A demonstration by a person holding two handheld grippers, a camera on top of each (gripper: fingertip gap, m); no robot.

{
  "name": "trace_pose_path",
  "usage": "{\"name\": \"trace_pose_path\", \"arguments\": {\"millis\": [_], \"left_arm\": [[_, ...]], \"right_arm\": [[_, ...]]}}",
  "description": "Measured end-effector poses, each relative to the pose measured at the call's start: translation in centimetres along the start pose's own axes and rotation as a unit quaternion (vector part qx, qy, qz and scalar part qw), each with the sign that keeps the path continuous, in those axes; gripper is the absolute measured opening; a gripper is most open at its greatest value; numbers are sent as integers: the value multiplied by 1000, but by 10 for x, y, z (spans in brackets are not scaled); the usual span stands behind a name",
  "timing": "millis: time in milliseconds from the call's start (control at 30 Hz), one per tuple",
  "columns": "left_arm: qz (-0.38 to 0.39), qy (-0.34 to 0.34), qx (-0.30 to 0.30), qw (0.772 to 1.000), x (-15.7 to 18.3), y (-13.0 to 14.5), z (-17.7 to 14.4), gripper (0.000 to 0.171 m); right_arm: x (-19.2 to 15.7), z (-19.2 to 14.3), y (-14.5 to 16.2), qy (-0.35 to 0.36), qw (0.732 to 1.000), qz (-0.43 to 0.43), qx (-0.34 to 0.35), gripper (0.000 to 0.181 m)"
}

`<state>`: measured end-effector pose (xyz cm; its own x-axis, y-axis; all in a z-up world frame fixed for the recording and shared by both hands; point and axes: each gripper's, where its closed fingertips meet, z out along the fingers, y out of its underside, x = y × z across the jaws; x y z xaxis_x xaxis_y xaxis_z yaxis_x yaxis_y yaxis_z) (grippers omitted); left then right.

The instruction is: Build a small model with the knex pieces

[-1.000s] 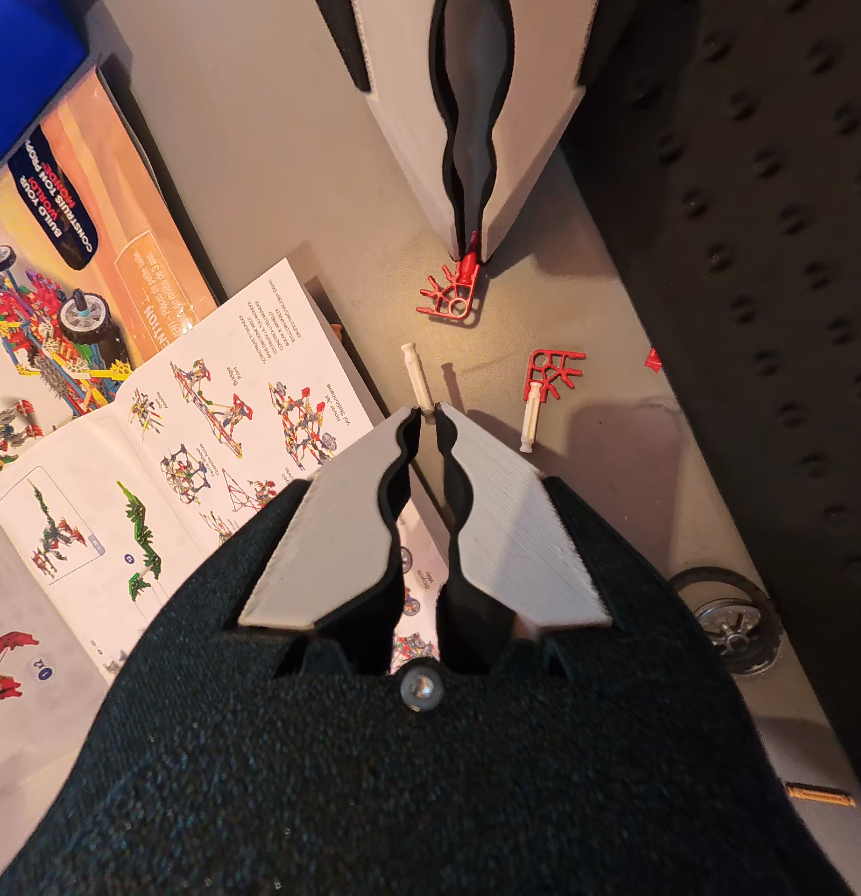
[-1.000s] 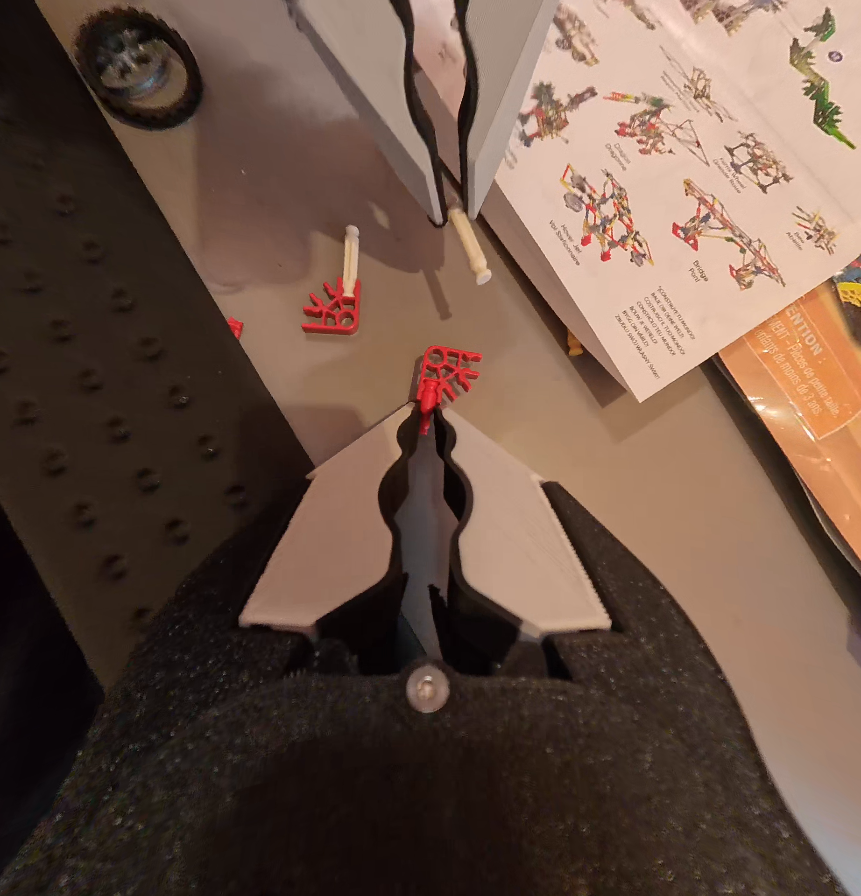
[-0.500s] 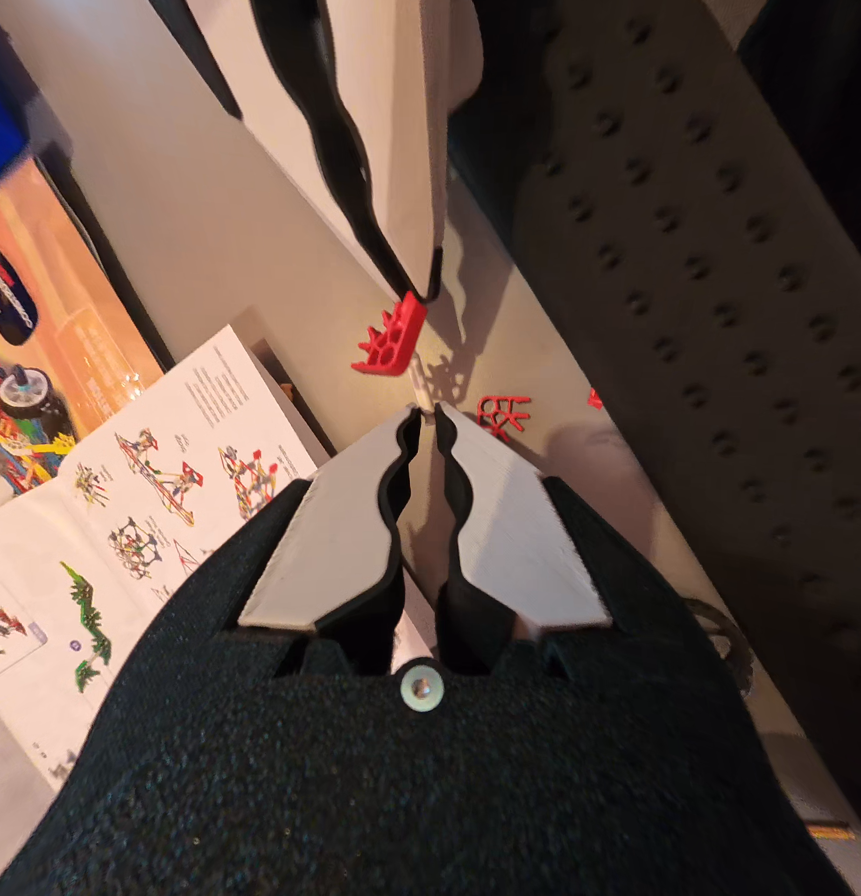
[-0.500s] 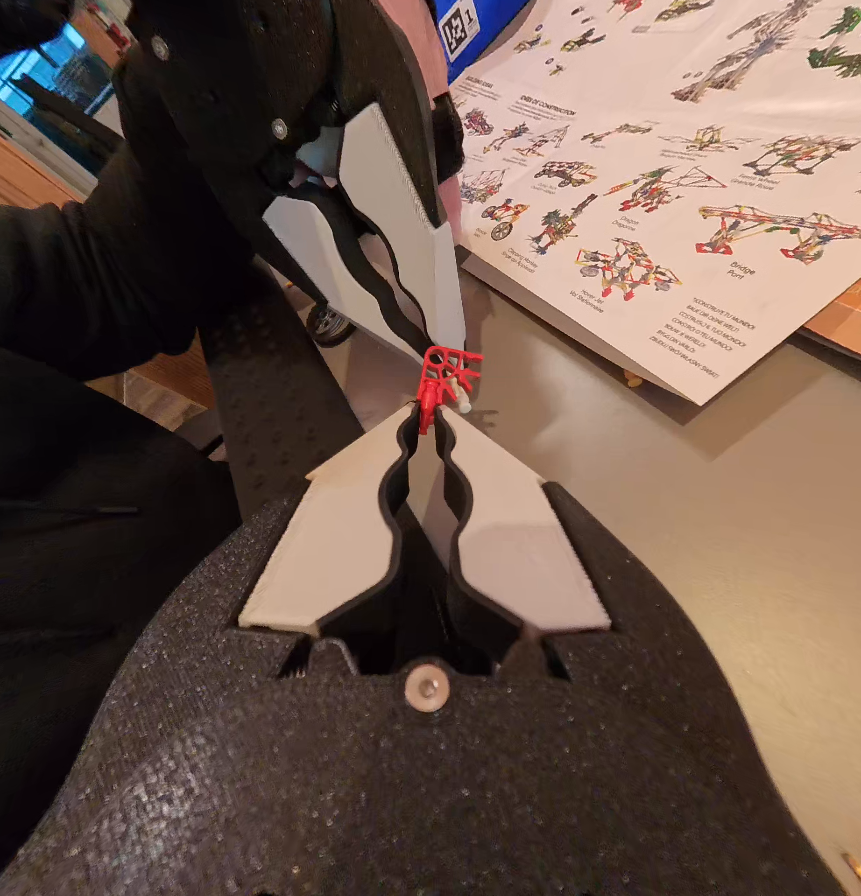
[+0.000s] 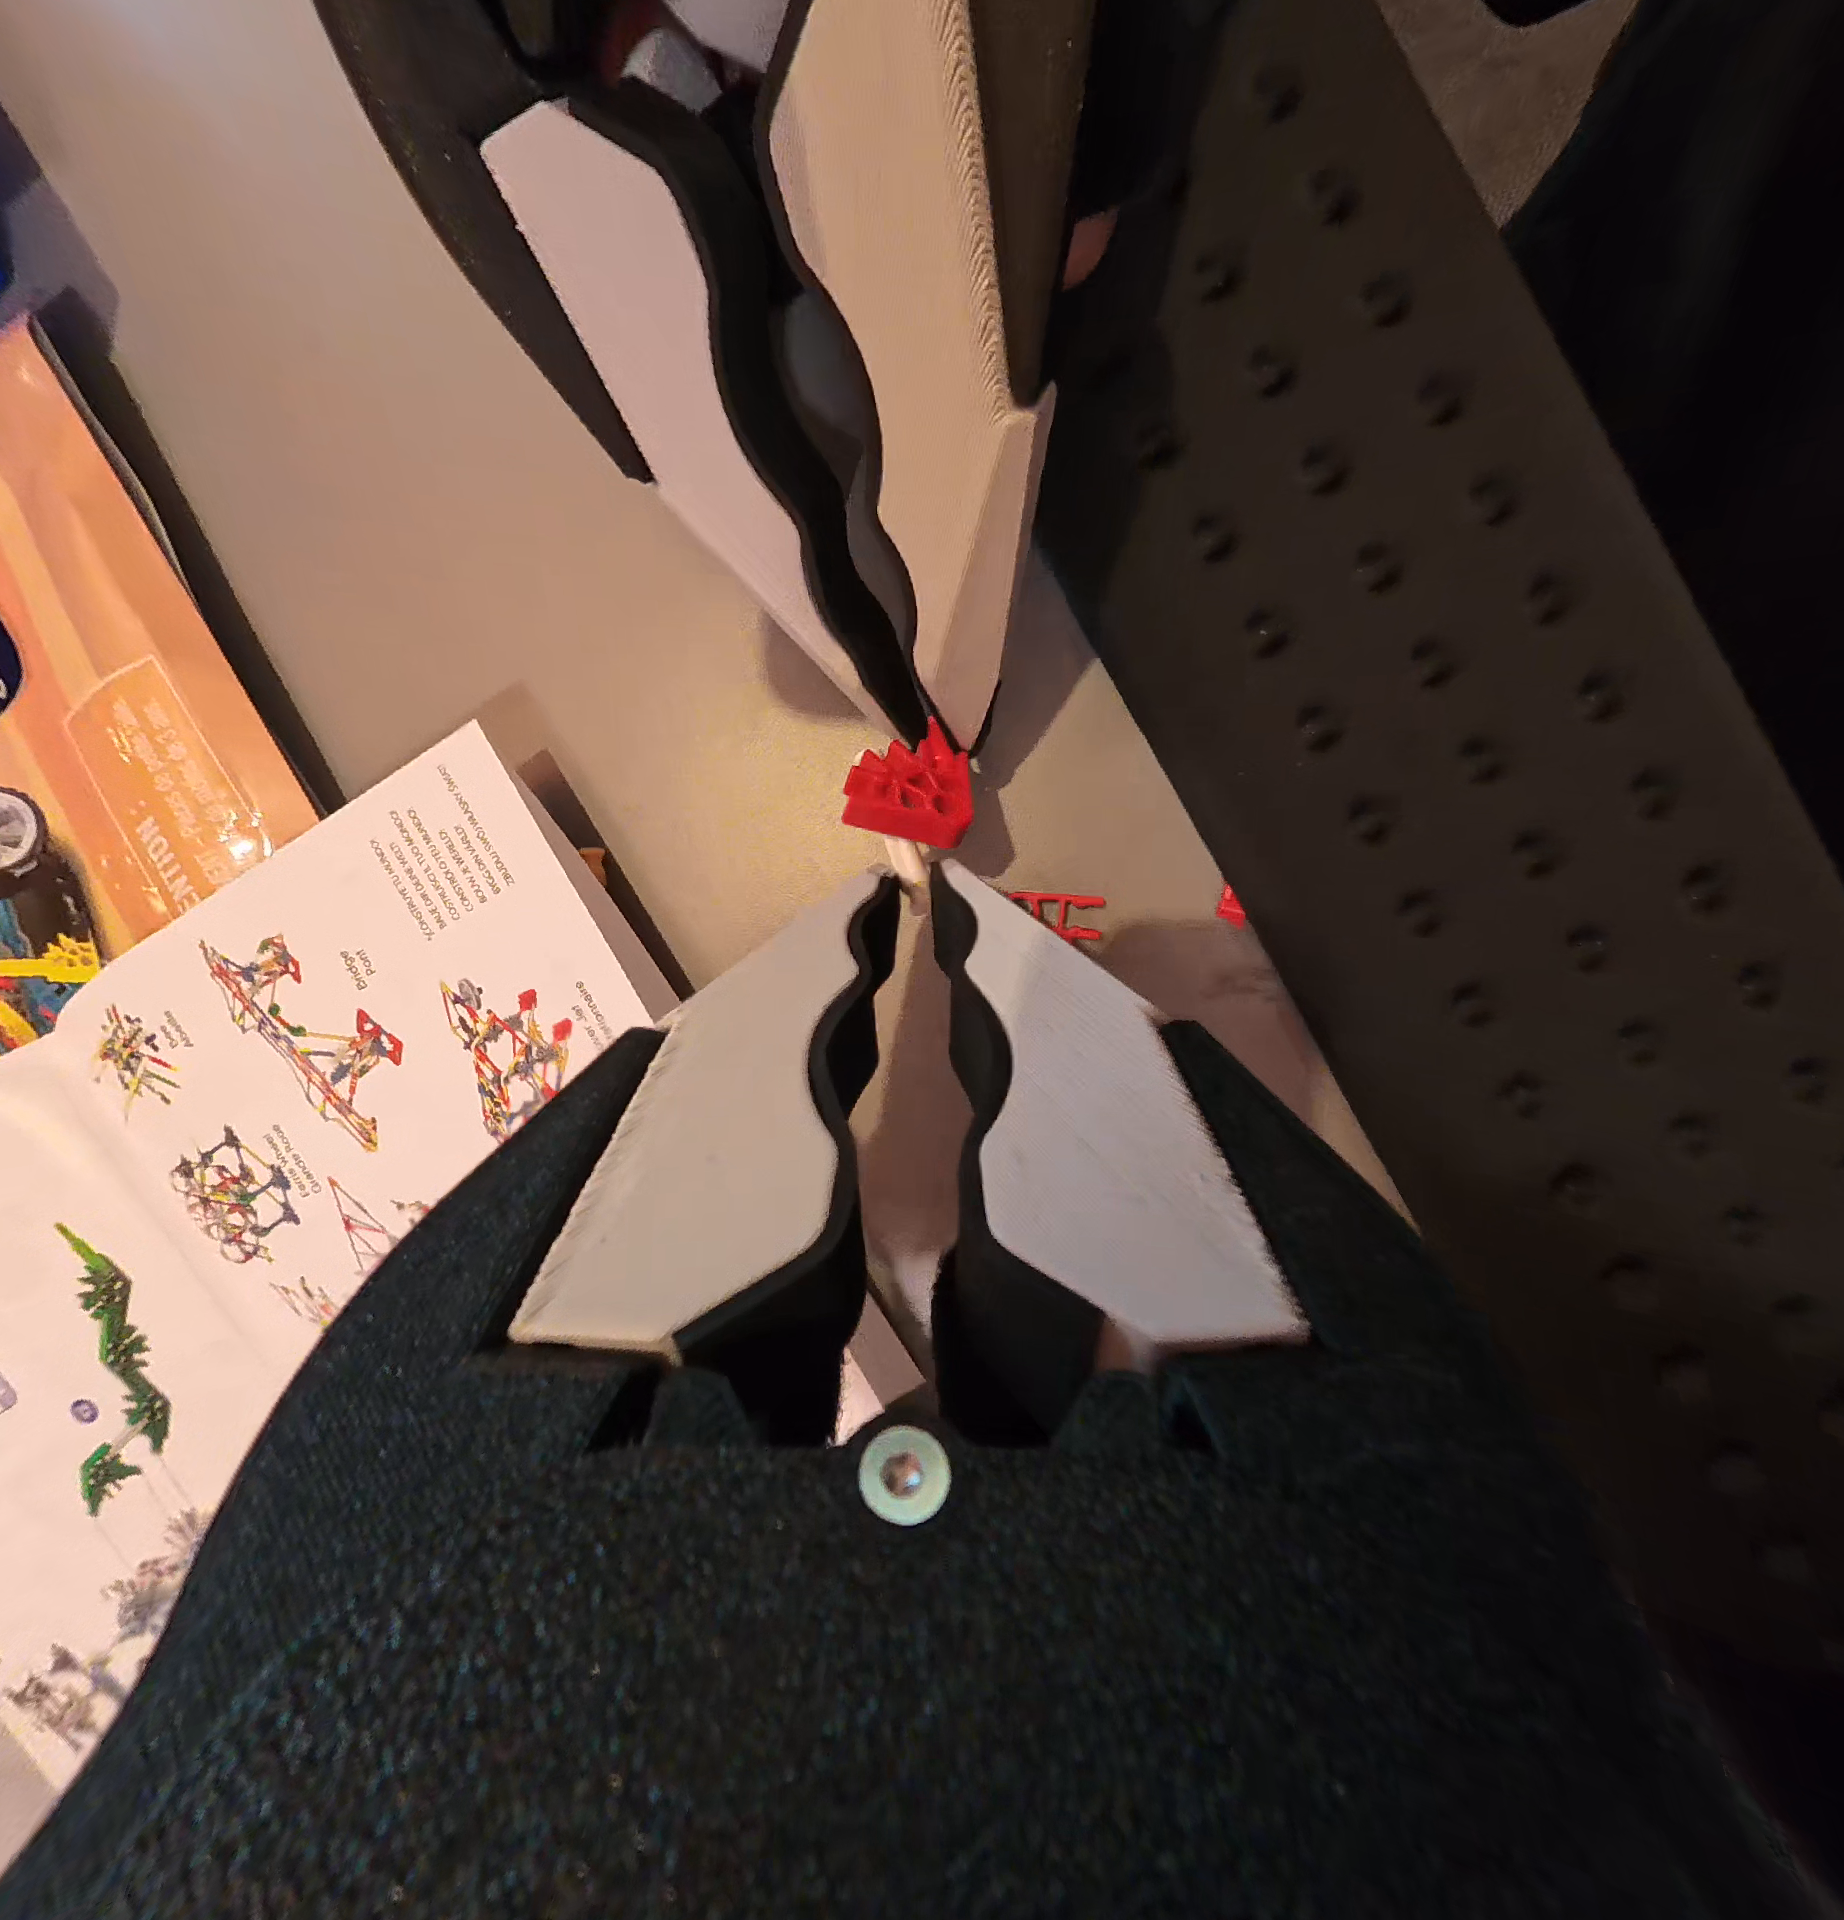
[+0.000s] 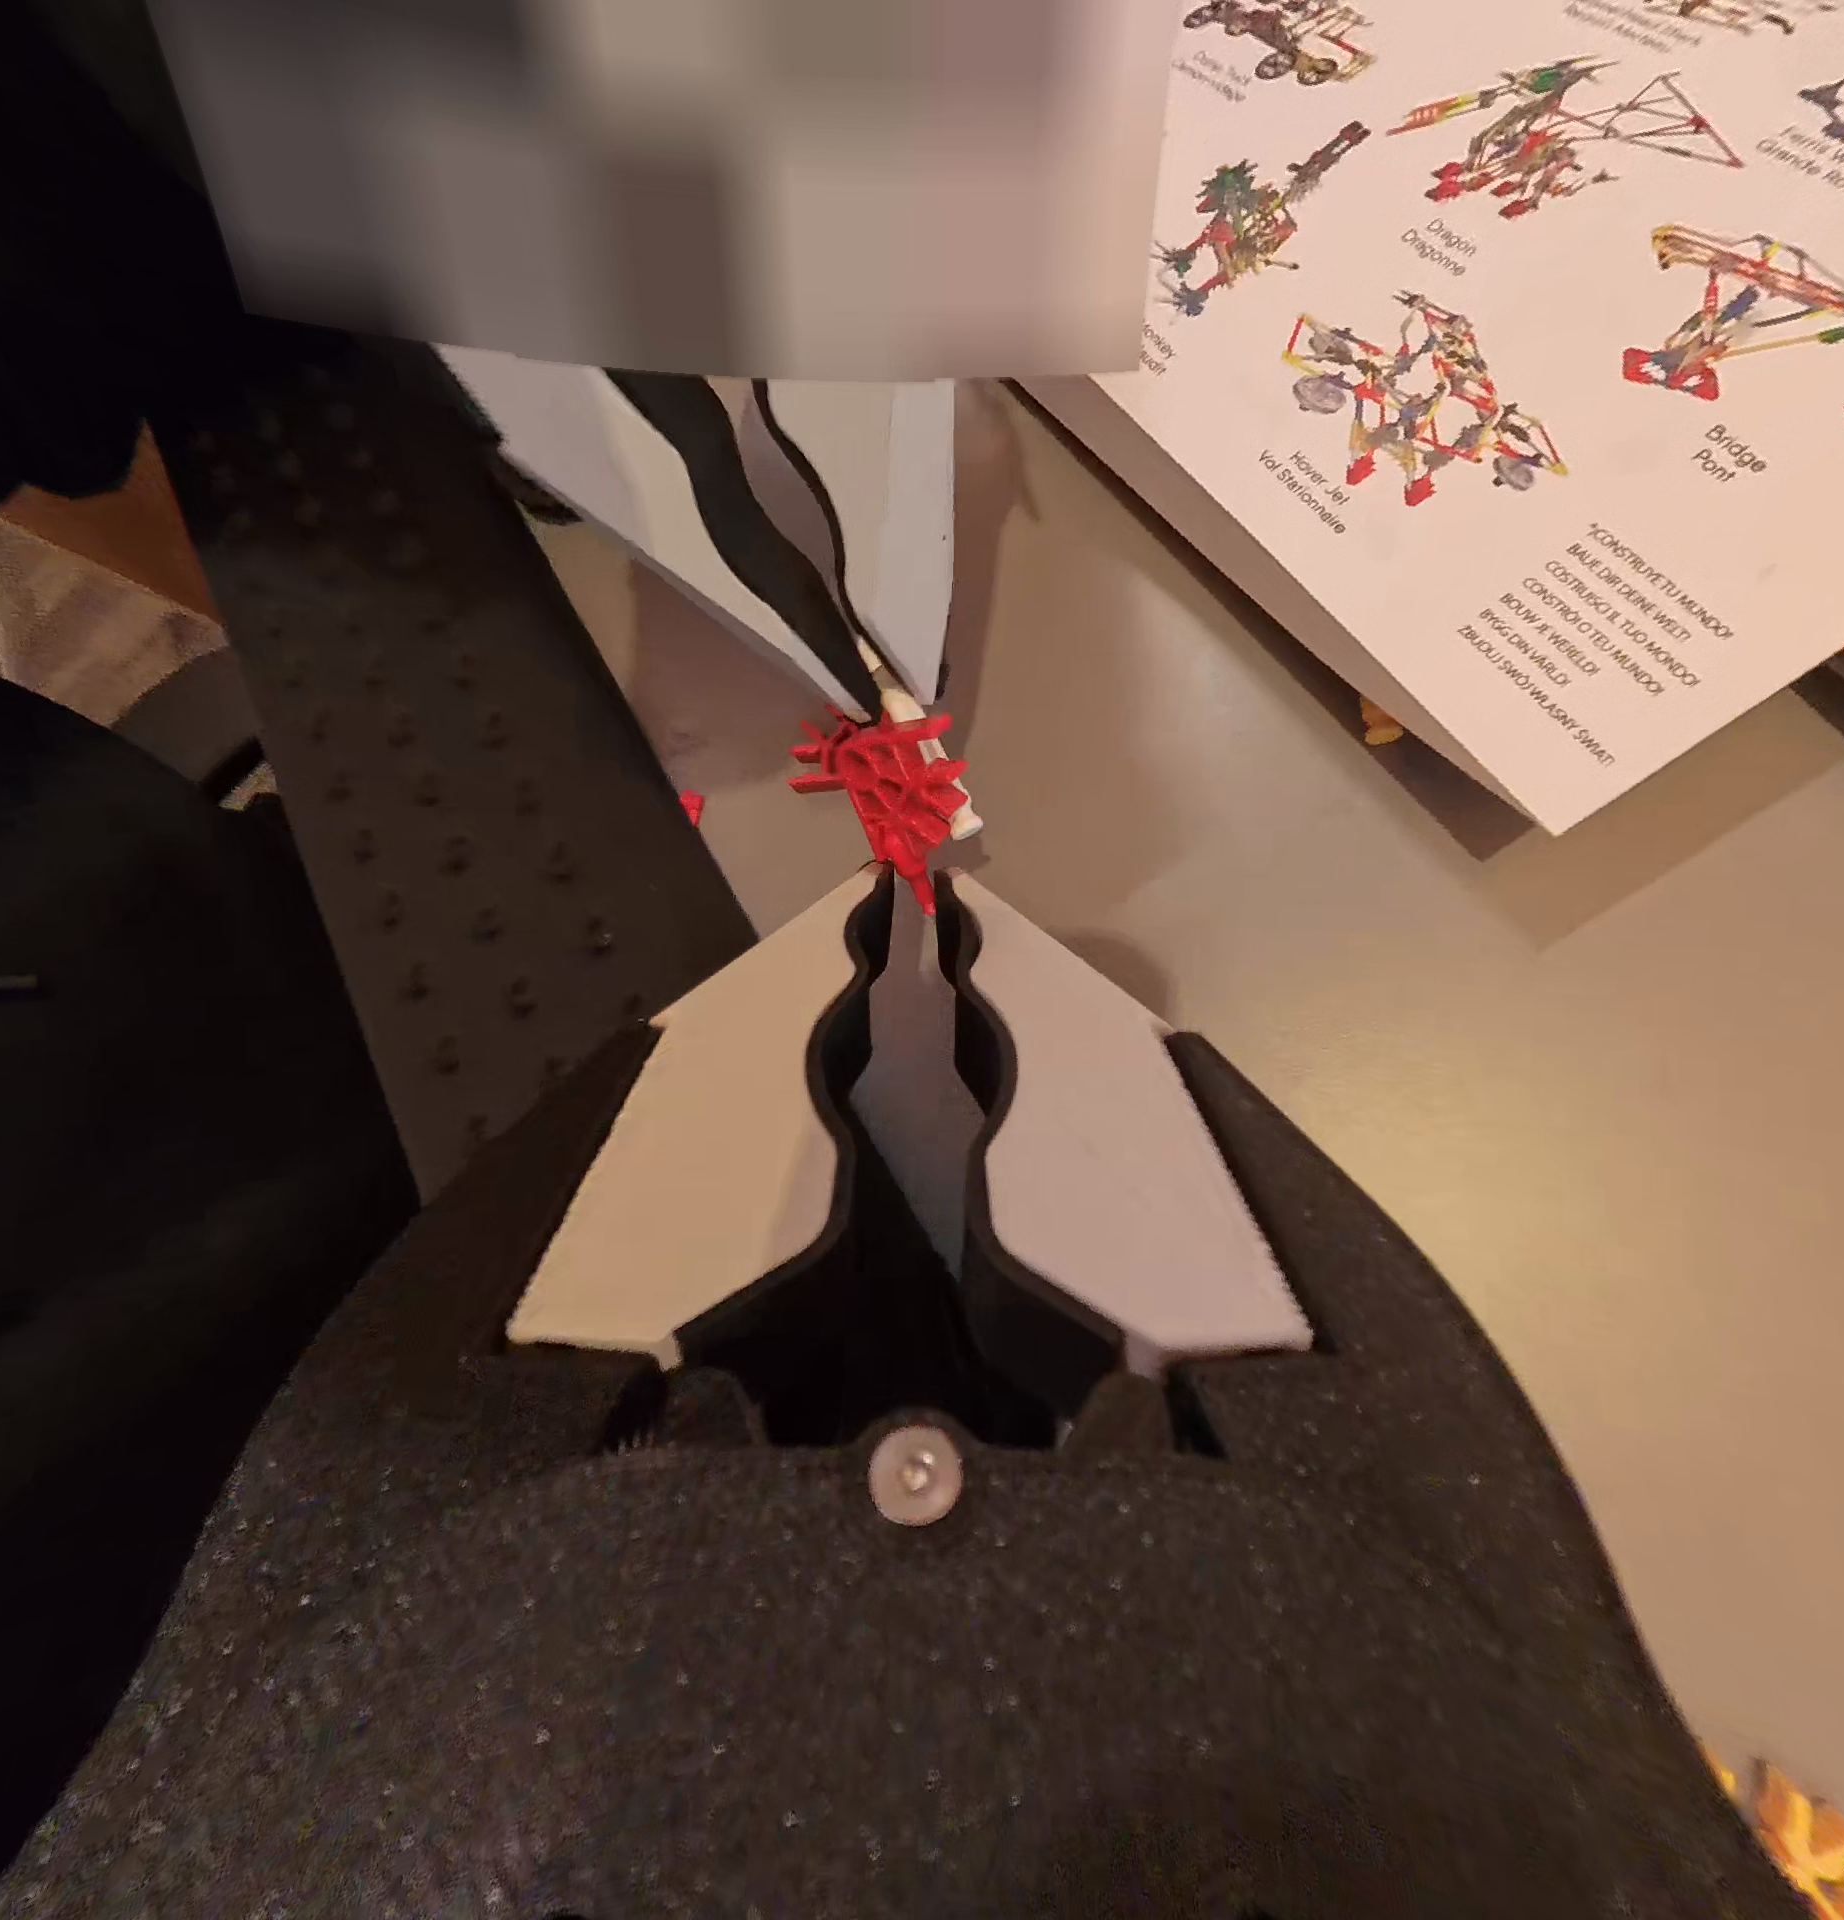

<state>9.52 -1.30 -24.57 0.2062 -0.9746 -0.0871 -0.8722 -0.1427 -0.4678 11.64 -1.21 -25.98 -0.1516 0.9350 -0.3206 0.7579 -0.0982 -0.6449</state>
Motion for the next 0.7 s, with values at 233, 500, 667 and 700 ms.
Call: {"name": "trace_pose_path", "arguments": {"millis": [233, 500, 667, 700], "left_arm": [[-3, -10, -10, 1000, -1, 1, -3, 2], [2, -14, -21, 1000, -3, 6, 2, 2], [-3, -21, -26, 999, -6, 11, -4, 2], [-4, -23, -26, 999, -7, 12, -6, 2]], "right_arm": [[16, -6, 1, 24, 1000, -7, -3, 5], [31, -22, 1, 97, 993, -57, -23, 0], [65, -38, -14, 182, 979, -89, -3, 26], [67, -38, -16, 184, 978, -94, 1, 26]]}}
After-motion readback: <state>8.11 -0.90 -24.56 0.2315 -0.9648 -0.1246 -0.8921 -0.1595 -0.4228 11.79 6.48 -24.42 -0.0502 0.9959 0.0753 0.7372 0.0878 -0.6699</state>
